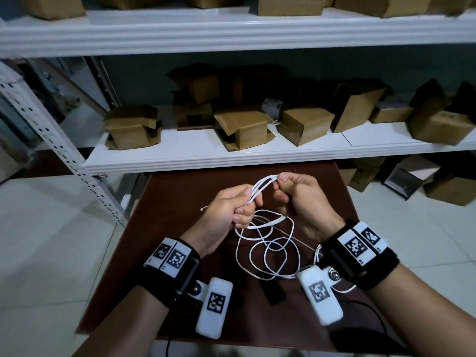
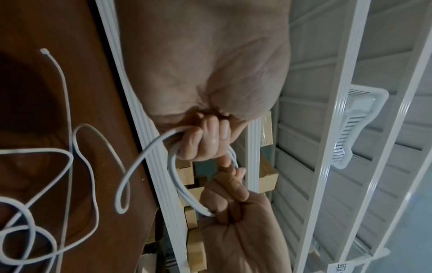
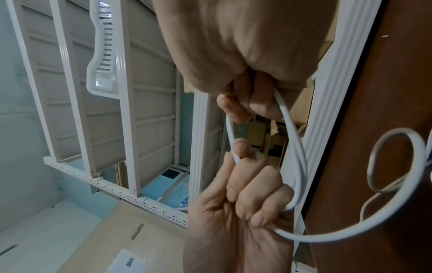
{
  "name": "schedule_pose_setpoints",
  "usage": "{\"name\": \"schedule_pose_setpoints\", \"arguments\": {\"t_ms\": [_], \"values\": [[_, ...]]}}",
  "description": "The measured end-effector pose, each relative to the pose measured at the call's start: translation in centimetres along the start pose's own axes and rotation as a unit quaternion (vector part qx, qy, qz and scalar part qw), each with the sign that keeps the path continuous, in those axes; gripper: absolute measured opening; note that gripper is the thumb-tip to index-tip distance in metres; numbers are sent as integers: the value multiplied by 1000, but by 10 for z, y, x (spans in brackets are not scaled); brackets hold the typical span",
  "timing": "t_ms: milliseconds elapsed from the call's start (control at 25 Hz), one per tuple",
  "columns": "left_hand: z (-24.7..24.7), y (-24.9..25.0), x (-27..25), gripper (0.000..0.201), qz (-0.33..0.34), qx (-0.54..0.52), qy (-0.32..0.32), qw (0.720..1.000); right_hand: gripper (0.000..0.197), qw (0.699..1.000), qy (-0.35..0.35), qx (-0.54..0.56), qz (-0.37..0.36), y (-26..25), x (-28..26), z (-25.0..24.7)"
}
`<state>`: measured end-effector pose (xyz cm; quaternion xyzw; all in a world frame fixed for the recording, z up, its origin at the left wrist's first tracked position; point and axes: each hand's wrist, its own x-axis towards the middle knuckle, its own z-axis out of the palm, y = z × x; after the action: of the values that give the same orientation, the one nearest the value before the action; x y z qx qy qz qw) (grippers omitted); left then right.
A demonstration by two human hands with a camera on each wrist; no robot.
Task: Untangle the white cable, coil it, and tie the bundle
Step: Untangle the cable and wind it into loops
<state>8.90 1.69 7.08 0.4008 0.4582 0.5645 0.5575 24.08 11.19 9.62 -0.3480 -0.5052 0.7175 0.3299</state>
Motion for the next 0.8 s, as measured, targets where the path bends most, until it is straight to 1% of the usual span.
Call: {"name": "schedule_pose_setpoints", "arguments": {"t_ms": [160, 280, 360, 480, 560, 680, 720, 800], "values": [[4, 2, 0, 27, 7, 35, 28, 999, 35, 1000, -4, 25, 14, 3, 0, 0], [9, 0, -2, 35, 36, 102, 71, 992, 33, 997, -27, 52, 43, 4, -1, 2], [9, 1, -3, 40, 41, 92, 86, 991, 32, 993, -62, 70, 69, 1, -2, 0], [3, 7, -3, 41, 10, 57, 76, 995, 26, 983, -136, 68, 100, -8, -2, -8], [1, 11, -3, 41, -18, 69, 50, 996, 19, 979, -173, 15, 107, -12, -1, -13], [3, 12, -5, 41, -52, 129, -3, 990, 9, 965, -219, -110, 97, -9, -2, -19], [4, 12, -5, 40, -61, 161, -13, 985, 9, 955, -236, -152, 92, -7, -2, -20], [4, 7, -6, 38, -66, 251, -23, 965, 12, 932, -258, -237, 96, -2, -3, -19]]}}
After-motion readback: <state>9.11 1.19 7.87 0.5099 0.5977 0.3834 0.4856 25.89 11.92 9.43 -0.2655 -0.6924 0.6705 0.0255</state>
